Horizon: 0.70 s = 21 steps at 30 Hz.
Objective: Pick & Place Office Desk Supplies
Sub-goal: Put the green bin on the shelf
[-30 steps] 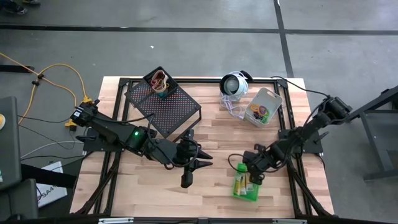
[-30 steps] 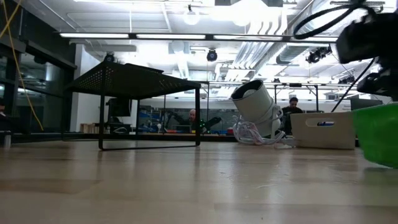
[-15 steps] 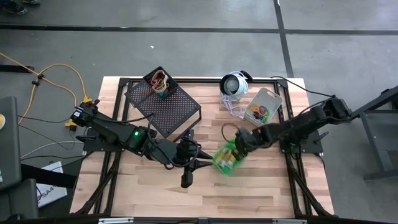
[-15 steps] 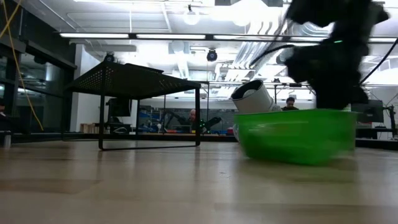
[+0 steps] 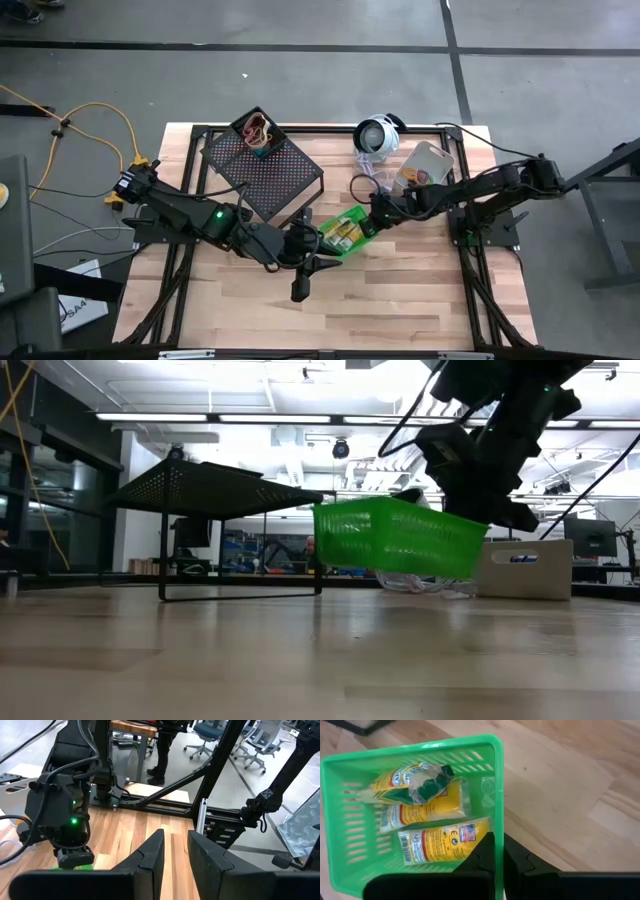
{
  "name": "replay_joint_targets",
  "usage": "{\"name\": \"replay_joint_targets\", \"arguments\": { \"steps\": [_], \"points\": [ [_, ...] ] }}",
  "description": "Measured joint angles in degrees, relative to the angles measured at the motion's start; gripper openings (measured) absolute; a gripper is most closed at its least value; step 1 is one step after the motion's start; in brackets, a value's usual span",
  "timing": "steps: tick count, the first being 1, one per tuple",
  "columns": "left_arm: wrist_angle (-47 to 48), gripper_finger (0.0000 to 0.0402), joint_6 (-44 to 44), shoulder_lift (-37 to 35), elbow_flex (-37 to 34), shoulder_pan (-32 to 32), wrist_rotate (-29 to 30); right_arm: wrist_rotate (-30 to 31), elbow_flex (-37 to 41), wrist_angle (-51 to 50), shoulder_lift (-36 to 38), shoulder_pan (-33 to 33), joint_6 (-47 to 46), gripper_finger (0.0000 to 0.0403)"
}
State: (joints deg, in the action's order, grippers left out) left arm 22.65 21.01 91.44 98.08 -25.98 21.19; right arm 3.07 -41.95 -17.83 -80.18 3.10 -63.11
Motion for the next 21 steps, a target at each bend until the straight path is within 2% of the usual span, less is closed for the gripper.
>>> {"name": "replay_joint_targets", "arguments": {
  "steps": [21],
  "points": [
    [0.0,0.0082,-0.6,0.3,0.0,0.0,0.0,-0.3,0.0,-2.1,0.0,0.0,1.7,0.0003]
  ]
}}
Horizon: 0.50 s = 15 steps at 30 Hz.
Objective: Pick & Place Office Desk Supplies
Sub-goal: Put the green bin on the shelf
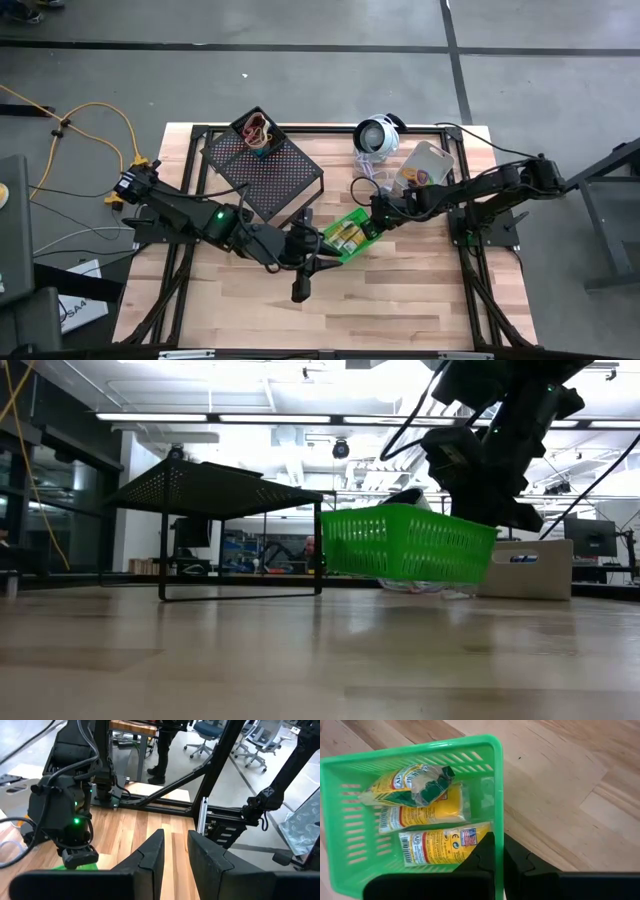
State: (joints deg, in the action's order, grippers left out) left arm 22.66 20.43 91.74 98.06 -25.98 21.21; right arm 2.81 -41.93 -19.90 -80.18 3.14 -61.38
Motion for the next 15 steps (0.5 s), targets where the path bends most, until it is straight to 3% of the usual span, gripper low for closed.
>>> {"name": "replay_joint_targets", "arguments": {
  "steps": [6,12,15],
  "points": [
    [0.9,0.0082,-2.2,0.0,0.0,0.5,-1.6,-0.1,0.0,0.0,0.0,0.0,0.1,0.0003],
    [10.0,0.0082,-5.5,2.5,0.0,1.9,-11.9,-0.4,0.0,0.0,0.0,1.2,0.1,0.0003],
    [15.0,0.0082,-9.2,5.3,0.0,1.9,-12.6,-0.4,0.0,-0.1,0.0,2.1,0.1,0.0003]
  ]
}}
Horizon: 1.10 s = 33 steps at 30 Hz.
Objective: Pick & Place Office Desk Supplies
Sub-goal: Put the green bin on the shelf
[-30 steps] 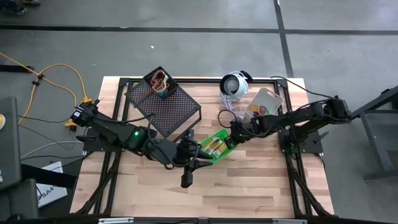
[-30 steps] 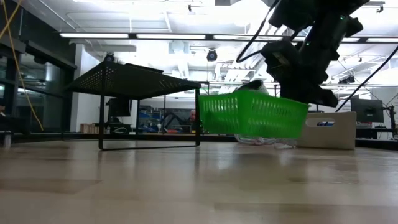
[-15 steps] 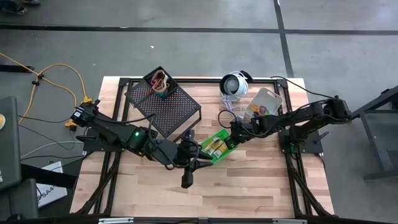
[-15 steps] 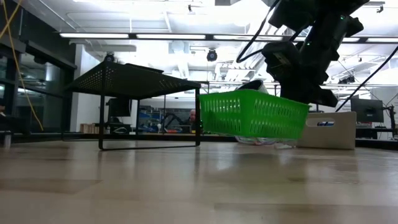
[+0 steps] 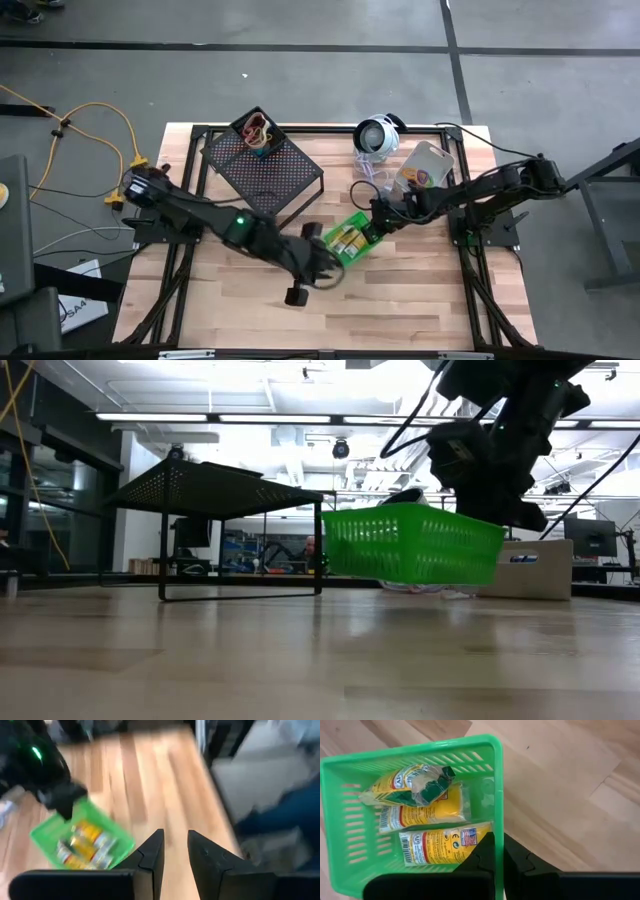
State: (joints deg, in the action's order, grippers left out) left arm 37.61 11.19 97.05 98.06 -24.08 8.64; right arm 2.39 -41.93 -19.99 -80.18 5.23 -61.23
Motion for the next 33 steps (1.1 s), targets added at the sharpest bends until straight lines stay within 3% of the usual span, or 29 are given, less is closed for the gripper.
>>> {"name": "replay_joint_targets", "arguments": {
  "steps": [13,23,33],
  "points": [
    [3.9,0.0082,-22.8,11.0,0.0,0.9,0.4,-1.3,0.0,-0.1,0.0,2.0,1.2,0.0003],
    [2.5,0.0082,-28.3,17.9,0.0,4.0,0.4,-3.0,0.0,0.1,0.0,3.7,2.8,0.0003],
    [0.9,0.0082,-29.6,18.3,0.1,4.9,-1.4,-2.8,0.0,0.1,0.0,6.1,3.6,0.0003]
  ]
}}
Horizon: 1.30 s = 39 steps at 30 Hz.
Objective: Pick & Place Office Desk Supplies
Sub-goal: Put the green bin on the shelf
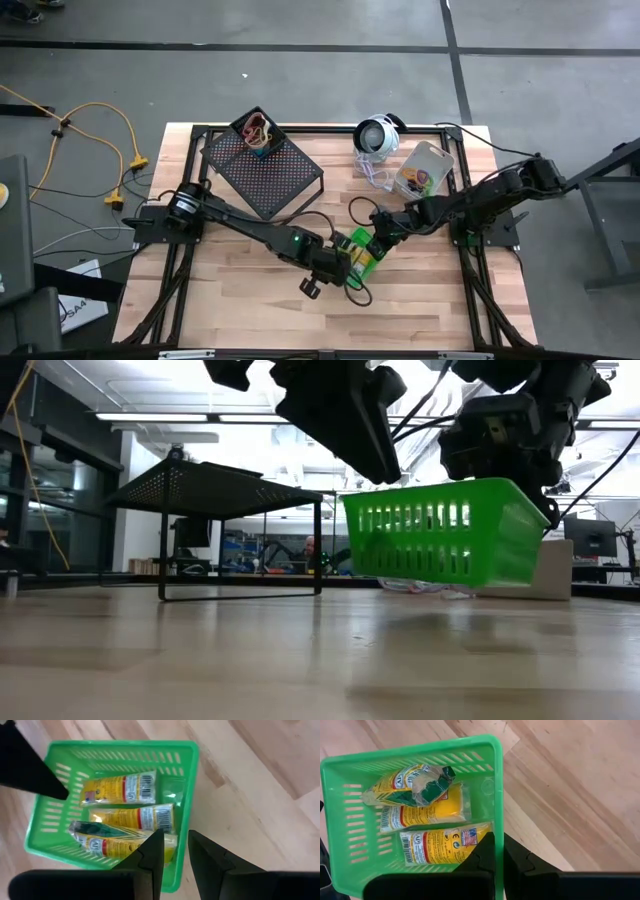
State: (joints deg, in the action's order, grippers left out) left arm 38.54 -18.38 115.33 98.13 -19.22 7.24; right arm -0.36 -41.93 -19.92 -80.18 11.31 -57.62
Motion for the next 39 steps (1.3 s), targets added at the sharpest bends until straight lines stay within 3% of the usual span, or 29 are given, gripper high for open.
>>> {"name": "replay_joint_targets", "arguments": {
  "steps": [39],
  "points": [
    [0.4,0.0082,1.8,0.0,0.0,0.0,-4.4,-1.5,0.0,7.1,0.0,-0.1,0.9,0.0003]
  ]
}}
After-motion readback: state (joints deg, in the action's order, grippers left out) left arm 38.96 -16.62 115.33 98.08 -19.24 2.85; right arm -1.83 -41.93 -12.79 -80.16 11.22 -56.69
